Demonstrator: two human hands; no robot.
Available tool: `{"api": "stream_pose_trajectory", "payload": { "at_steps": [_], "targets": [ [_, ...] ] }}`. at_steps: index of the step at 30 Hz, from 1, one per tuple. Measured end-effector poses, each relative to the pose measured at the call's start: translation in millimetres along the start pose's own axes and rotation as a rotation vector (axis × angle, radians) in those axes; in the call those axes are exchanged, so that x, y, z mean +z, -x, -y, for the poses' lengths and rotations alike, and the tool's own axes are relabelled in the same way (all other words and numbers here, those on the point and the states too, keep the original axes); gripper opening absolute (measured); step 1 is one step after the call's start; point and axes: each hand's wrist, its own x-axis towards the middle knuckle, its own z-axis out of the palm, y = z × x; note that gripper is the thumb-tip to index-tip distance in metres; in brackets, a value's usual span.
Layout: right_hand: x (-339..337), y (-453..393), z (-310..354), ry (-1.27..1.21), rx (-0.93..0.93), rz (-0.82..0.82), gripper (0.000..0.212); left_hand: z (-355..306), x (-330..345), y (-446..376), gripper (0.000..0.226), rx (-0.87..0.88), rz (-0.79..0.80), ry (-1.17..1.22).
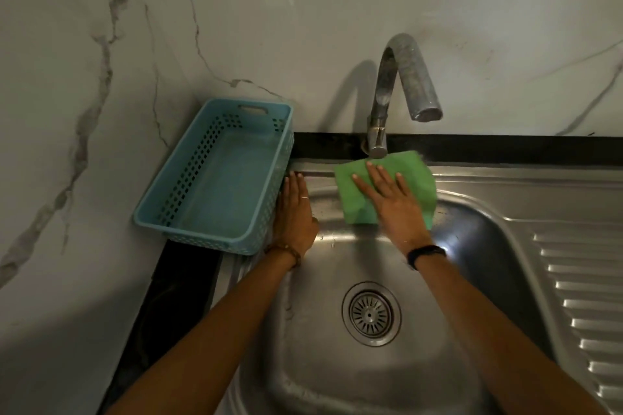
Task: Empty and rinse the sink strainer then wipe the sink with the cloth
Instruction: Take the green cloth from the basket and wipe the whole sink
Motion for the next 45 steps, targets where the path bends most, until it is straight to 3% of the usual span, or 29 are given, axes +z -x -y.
{"api": "stream_pose_trajectory", "payload": {
  "at_steps": [4, 8, 12, 15, 20, 25, 28, 30, 33, 36, 40, 42, 45],
  "targets": [
    [-13.0, 27.6, -38.9, -0.009, 0.123, -0.006, 0.093, 11.6, 7.1, -5.2, 0.071, 0.018, -0.056, -0.102],
    [-8.2, 25.7, -15.7, -0.206, 0.250, -0.069, 0.082, 17.1, 5.1, -8.1, 0.069, 0.077, -0.070, -0.188],
    [3.4, -3.2, 43.7, -0.200, 0.048, 0.008, 0.088, 11.8, 5.1, -12.7, 0.074, 0.032, -0.064, -0.125],
    [3.1, -26.9, 84.3, -0.197, -0.006, 0.000, 0.080, 11.6, 7.3, -14.9, 0.073, 0.013, -0.060, -0.120],
    [-12.3, -23.6, 52.2, -0.054, -0.074, 0.095, 0.071, 11.5, 6.9, -13.3, 0.075, 0.018, -0.061, -0.149],
    [-34.2, 20.0, -11.2, -0.040, 0.161, 0.141, 0.074, 12.9, 7.9, -11.4, 0.075, 0.025, -0.055, -0.128],
    [-55.4, 38.3, -43.8, -0.046, 0.392, 0.119, 0.052, 13.9, 5.6, -9.7, 0.076, 0.027, -0.020, -0.078],
    [-74.1, 52.8, -69.1, -0.199, 0.524, 0.051, 0.039, 15.1, 3.3, -9.8, 0.077, 0.017, 0.027, -0.029],
    [-109.2, 93.1, -105.5, -0.786, 0.636, -0.107, 0.037, 13.1, 1.2, -9.8, 0.083, -0.021, 0.092, 0.038],
    [-139.2, 123.5, -118.5, -1.406, 0.727, -0.196, 0.041, 1.6, 6.9, -3.1, 0.092, -0.081, 0.031, 0.021],
    [-151.7, 150.2, -122.2, -2.050, 0.830, -0.438, 0.043, -40.3, 23.5, 6.9, 0.085, 0.032, -0.050, -0.011],
    [-146.7, 157.7, -113.6, -2.279, 0.863, -0.502, 0.039, -68.2, 30.5, 8.2, 0.078, 0.107, -0.035, 0.012],
    [-133.8, 156.8, -103.9, -2.364, 0.889, -0.568, 0.036, -104.1, 39.4, 6.1, 0.072, 0.229, 0.019, 0.010]
  ]
}}
